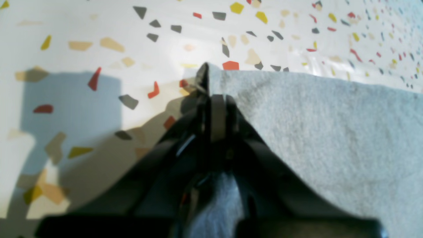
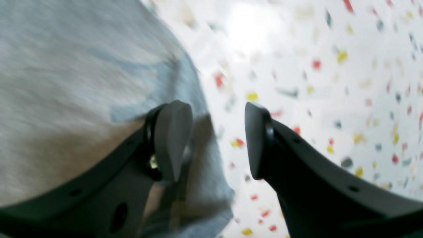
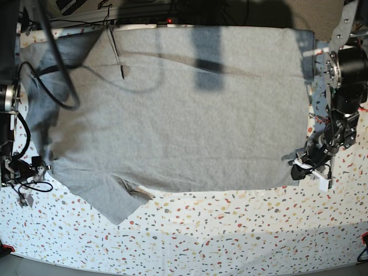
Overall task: Fold the T-shirt properly
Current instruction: 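Grasp the hem corners with both grippers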
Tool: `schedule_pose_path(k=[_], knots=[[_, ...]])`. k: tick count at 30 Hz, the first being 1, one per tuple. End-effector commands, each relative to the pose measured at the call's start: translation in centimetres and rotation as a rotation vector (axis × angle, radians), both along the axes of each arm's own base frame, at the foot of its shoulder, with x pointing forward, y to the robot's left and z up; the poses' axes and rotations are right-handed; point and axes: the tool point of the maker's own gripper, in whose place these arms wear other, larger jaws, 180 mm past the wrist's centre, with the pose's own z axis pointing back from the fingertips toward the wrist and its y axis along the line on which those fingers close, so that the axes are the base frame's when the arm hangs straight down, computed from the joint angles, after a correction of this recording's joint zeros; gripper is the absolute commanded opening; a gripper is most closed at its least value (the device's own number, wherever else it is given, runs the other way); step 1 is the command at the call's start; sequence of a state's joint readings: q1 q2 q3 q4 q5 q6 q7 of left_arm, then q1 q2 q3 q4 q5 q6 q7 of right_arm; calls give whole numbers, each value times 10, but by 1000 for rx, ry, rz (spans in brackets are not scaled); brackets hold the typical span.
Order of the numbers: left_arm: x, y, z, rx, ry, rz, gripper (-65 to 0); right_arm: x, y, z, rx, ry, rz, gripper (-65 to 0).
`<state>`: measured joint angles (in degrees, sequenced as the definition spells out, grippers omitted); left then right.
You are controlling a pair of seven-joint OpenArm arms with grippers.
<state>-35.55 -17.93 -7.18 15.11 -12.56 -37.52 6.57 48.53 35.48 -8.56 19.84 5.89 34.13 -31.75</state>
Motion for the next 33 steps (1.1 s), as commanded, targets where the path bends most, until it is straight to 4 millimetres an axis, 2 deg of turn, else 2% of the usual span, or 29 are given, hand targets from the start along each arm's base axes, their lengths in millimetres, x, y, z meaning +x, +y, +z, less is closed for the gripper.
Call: schedule_pose_path(k=[1,3,7,11,15,20,29,33], knots=[[-16,-4,-18,37,107,-52,-650,9,-5,15,0,-47,-6,-348],[-14,-5,-17,33,102,-49,-650,5,0,6,18,-38,7,-348],[-14,-4,-16,33,102,-50,-650,9,18,-6,60,-80,43,-348],[-14,-4,-16,33,102,-50,-650,19,27,-7,59,-124,43,-348],[-14,-4,-16,33,103,-51,-650,28,21,0,-7,-180,61,-348],[-14,-4,-16,33,102,-50,-650,27,8,1,-91,-174,61,-348],[-14,-4,-16,33,102,-50,-650,4,1,-25,-65,-114,21,-348],[-14,-5,-16,33,102,-50,-650,0,2,-29,-58,-95,19,-351]])
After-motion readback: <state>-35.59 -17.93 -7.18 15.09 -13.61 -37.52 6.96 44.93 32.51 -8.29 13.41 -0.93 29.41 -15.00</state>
